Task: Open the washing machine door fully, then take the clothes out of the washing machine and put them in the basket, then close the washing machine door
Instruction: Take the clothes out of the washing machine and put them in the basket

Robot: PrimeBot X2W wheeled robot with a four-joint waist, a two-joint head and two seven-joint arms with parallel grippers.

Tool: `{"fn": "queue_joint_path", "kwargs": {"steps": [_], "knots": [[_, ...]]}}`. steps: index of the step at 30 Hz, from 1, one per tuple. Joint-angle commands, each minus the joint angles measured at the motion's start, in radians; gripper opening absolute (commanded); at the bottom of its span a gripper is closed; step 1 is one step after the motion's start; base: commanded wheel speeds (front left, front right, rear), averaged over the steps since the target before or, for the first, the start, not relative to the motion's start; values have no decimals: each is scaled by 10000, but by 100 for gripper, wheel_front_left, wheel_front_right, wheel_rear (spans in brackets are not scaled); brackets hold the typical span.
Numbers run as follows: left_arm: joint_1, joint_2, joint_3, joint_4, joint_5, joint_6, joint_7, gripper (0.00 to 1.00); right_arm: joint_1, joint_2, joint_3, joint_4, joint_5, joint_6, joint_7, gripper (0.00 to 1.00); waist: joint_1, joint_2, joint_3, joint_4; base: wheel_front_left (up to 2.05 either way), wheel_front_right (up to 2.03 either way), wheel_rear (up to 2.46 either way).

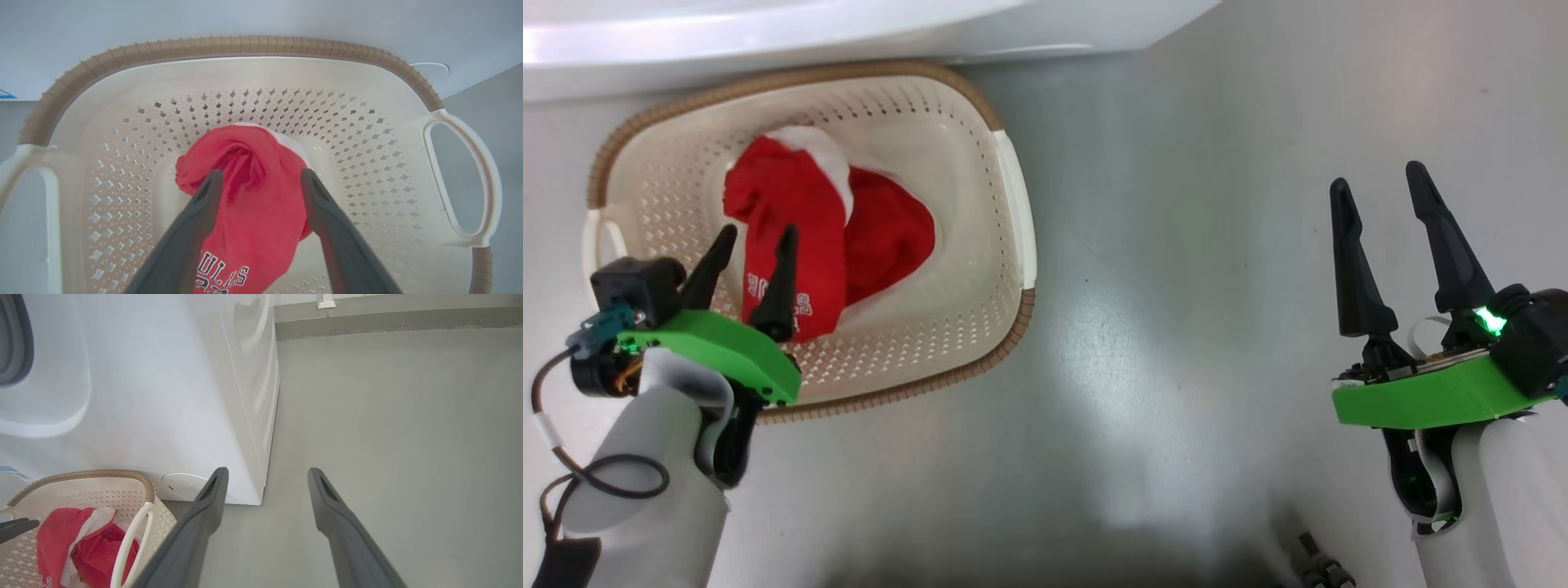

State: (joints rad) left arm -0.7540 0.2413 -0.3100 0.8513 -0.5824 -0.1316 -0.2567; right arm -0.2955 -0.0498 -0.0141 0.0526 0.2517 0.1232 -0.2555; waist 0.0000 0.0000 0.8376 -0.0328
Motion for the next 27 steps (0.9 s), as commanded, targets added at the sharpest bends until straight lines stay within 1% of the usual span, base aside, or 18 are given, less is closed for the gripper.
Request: {"fn": "queue_joint_path", "kwargs": {"steps": [1, 14, 26, 27], "knots": [[543, 356, 338, -154, 16, 9, -51, 100, 181, -4, 233, -135, -66, 75, -63, 100, 0, 0, -317, 39, 0, 0, 0], [1725, 205, 1394, -1348, 532, 9, -51, 100, 338, -4, 238, 475, -219, 75, -63, 100, 0, 0, -2332, 382, 0, 0, 0], [3116, -145, 2490, -3278, 1343, 9, -51, 100, 918, -4, 120, 940, -251, 75, -63, 100, 0, 0, -4269, 769, 0, 0, 0], [3116, -145, 2490, -3278, 1343, 9, -51, 100, 918, -4, 120, 940, -251, 75, -63, 100, 0, 0, -4269, 769, 0, 0, 0]]}}
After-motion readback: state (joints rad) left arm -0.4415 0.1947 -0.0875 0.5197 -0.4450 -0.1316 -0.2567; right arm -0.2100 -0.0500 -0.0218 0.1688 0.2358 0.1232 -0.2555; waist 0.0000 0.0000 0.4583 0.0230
